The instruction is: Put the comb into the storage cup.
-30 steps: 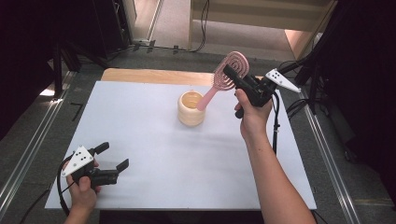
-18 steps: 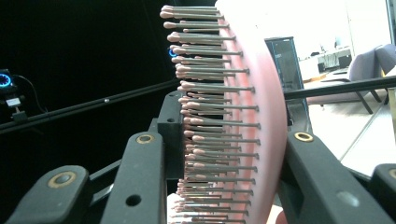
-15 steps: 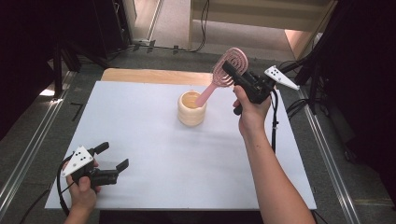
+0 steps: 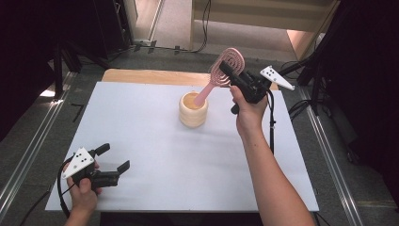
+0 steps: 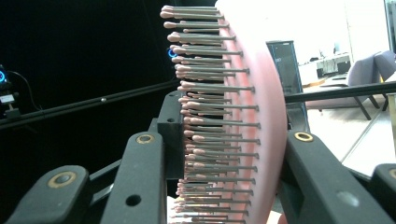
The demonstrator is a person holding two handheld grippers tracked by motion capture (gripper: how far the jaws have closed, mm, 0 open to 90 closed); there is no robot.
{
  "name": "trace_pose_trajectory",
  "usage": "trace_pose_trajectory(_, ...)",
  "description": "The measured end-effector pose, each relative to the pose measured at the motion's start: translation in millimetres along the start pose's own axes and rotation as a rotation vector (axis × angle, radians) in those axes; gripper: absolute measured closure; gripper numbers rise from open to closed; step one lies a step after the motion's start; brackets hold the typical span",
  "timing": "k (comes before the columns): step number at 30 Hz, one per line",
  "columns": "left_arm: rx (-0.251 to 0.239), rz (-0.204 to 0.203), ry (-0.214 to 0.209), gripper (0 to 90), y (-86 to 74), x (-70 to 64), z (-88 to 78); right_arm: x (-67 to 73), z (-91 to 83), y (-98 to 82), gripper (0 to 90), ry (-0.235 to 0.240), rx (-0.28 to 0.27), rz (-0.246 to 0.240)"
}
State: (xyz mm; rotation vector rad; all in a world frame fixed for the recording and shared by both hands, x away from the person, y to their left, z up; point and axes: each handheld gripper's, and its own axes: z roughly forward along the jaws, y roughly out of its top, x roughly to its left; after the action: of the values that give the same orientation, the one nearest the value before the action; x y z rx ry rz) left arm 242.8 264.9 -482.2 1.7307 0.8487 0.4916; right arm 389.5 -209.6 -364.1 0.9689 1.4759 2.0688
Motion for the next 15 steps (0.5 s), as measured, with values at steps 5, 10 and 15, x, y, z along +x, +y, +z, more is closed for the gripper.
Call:
trace_pose_trajectory(5,-0.001,0.0,-0.002,2.7,0.0,-0.1,0.0,-1.6,3.2,-3.5,61.8,-0.005,0.002,0.003)
trace_pose_trajectory(10,0.001,0.001,-0.002,2.7,0.0,0.0,0.0,-3.4,6.0,-6.9,61.8,-0.013,0.015,-0.004)
trace_pose_trajectory(15,0.0,0.001,-0.003,2.7,0.0,0.1,0.0,-6.2,9.5,-11.5,61.8,-0.018,0.025,-0.002)
